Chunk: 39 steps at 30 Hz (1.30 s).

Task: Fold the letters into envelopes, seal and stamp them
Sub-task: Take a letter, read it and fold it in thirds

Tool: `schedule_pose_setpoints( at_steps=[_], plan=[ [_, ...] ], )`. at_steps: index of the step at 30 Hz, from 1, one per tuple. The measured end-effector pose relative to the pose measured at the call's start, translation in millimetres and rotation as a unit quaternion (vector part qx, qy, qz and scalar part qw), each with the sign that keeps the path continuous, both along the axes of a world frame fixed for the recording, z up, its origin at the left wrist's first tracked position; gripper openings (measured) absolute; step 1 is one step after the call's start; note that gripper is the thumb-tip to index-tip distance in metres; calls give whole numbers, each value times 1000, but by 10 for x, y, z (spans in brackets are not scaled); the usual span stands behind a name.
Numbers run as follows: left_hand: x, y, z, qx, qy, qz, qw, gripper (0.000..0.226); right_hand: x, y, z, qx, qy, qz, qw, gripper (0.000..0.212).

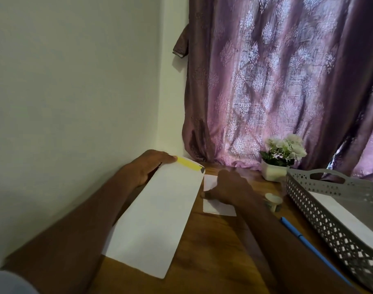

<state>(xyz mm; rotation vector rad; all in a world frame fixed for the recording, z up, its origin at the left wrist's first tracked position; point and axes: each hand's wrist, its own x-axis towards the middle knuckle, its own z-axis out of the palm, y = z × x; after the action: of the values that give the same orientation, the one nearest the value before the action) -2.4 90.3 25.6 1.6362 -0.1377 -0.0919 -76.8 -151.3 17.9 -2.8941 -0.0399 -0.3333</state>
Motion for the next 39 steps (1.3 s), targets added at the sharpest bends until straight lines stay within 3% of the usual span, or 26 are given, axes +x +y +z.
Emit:
schedule_pose_setpoints(
  at_steps=[4, 8, 13, 26, 31, 35, 39],
  plan=[
    [8, -8, 3, -11, 1, 6, 1000, 33, -13, -43, -10, -20, 2, -27, 999, 61],
    [26, -23, -10, -6, -3, 18, 1000, 33, 20, -30, -2, 22, 19, -33, 999, 58],
    [32, -38, -21, -2, -14, 18, 1000, 30, 72, -76, 10, 68, 29, -63, 995, 82],
    [-44, -84, -8, 6, 5, 8, 1000, 28, 49, -135, 55, 180, 32, -81, 980, 59],
    [-50, -97, -12, 11, 5, 8, 1000, 28, 34, -133, 65, 238, -50, -128, 962, 36],
    [-93, -132, -20, -2, 23, -1, 1000, 29, 40, -119, 95, 331, -160, -131, 921, 11],
    [-131, -204, -25, -16, 44, -15, 999, 24, 79, -124, 194, 499, -283, -76, 816, 19]
  ],
)
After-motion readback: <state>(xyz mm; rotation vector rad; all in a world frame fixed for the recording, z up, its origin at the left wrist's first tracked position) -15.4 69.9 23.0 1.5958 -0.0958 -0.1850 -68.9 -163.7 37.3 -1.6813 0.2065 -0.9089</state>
